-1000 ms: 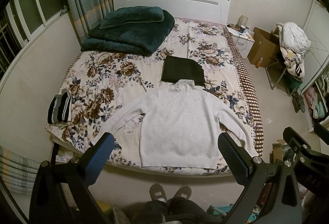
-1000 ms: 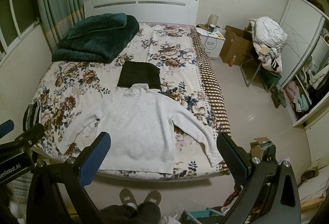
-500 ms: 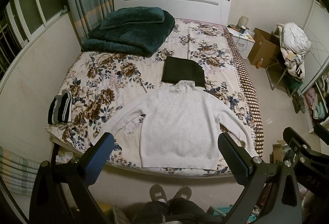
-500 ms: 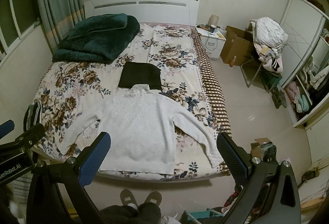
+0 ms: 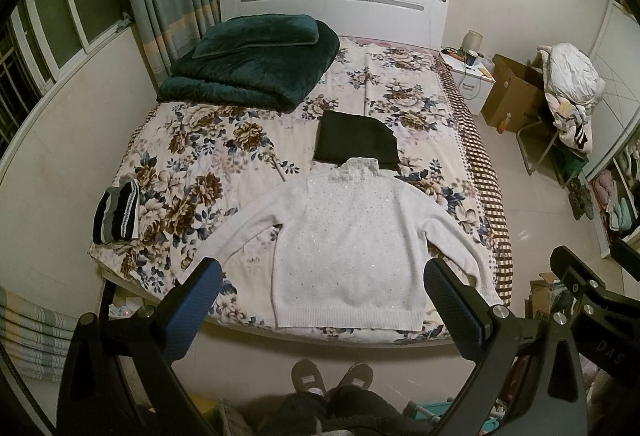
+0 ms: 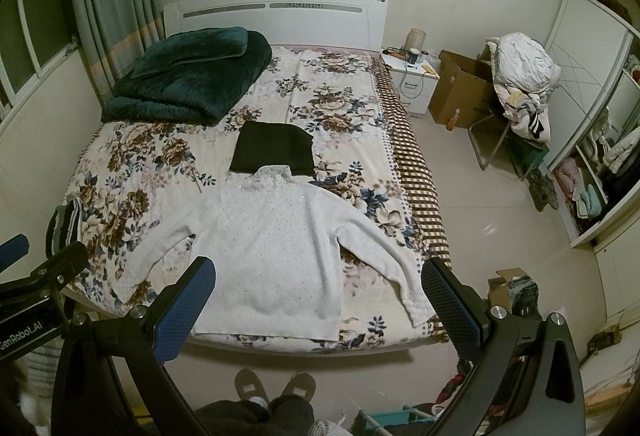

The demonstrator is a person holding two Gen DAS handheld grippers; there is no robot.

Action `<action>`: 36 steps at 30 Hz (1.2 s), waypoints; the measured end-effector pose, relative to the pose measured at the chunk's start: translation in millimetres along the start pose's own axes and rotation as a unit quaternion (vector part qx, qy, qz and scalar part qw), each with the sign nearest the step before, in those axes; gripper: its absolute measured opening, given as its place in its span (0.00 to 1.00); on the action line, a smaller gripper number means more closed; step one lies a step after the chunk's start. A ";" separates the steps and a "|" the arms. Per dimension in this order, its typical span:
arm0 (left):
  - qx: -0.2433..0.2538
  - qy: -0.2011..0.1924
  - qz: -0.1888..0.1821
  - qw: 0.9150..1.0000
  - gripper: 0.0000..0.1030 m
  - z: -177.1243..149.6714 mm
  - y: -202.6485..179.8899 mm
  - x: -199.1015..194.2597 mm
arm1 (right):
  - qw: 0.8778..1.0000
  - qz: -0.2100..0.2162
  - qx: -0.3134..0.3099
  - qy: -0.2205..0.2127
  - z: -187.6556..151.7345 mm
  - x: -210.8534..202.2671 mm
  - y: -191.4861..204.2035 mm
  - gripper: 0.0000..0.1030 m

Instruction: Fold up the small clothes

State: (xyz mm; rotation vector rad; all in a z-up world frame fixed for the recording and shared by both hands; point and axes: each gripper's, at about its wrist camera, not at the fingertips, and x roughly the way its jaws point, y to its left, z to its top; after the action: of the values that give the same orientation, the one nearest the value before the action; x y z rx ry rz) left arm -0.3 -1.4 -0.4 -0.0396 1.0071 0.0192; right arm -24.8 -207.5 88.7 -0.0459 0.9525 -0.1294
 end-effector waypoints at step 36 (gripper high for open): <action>0.048 -0.020 0.062 0.997 1.00 69.8 -26.8 194.9 | 0.956 -0.068 0.263 0.115 -61.0 203.8 -152.7 1.00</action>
State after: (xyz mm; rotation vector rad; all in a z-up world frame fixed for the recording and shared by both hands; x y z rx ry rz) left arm 163.8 -25.7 -127.2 0.1113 0.9687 0.0842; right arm 28.4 -384.4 -96.9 0.4026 1.1202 -0.5219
